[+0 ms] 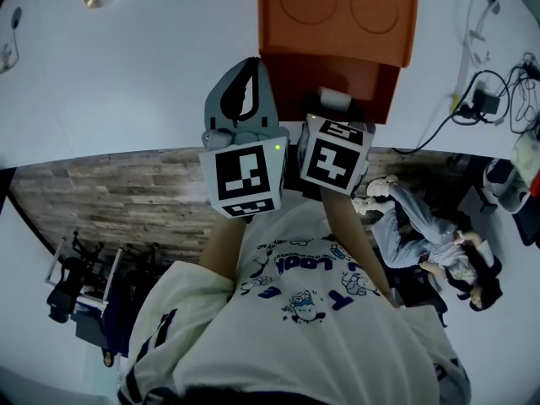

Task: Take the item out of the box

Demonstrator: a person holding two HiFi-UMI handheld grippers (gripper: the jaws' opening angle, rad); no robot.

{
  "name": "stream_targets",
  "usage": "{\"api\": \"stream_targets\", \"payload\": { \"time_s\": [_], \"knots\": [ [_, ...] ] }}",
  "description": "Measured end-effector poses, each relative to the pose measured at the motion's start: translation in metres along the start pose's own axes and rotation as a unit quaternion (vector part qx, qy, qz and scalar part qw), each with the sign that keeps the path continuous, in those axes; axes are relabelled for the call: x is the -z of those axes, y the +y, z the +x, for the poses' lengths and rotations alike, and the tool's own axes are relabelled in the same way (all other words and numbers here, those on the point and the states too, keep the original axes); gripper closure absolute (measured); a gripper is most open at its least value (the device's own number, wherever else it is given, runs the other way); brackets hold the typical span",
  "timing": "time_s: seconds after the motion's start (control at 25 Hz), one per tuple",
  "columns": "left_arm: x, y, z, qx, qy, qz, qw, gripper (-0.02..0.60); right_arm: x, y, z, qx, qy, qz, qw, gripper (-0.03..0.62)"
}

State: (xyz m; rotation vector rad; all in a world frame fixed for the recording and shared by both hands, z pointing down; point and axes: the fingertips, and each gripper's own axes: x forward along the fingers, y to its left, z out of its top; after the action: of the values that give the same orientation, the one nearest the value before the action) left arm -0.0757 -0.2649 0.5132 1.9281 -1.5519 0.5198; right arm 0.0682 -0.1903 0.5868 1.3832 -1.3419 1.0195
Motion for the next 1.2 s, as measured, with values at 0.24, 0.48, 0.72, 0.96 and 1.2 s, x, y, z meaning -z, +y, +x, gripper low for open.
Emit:
{"api": "stream_targets", "payload": {
  "time_s": [0.24,0.48,0.72,0.96,1.2],
  "knots": [
    [-0.001,-0.002,0.000,0.002,-0.001,0.001,1.0000,0.560,0.000,-0.001,0.000,0.001,-0.003,-0.003,1.000,0.307],
    [-0.001,-0.004,0.000,0.005,-0.002,0.004,1.0000,0.560,0.001,-0.002,0.000,0.000,-0.003,-0.007,1.000,0.307],
    [-0.003,-0.010,-0.002,0.009,-0.005,0.008,0.9999,0.560,0.000,-0.003,-0.001,-0.010,-0.008,-0.006,1.000,0.307],
    [-0.007,-0.012,-0.009,0.006,-0.013,0.012,0.9998,0.560,0.000,-0.002,-0.004,-0.025,-0.016,-0.010,1.000,0.307],
    [-0.009,-0.011,-0.017,0.000,-0.021,0.015,0.9997,0.560,0.002,0.001,-0.006,-0.045,-0.021,-0.011,0.999,0.307]
  ]
}}
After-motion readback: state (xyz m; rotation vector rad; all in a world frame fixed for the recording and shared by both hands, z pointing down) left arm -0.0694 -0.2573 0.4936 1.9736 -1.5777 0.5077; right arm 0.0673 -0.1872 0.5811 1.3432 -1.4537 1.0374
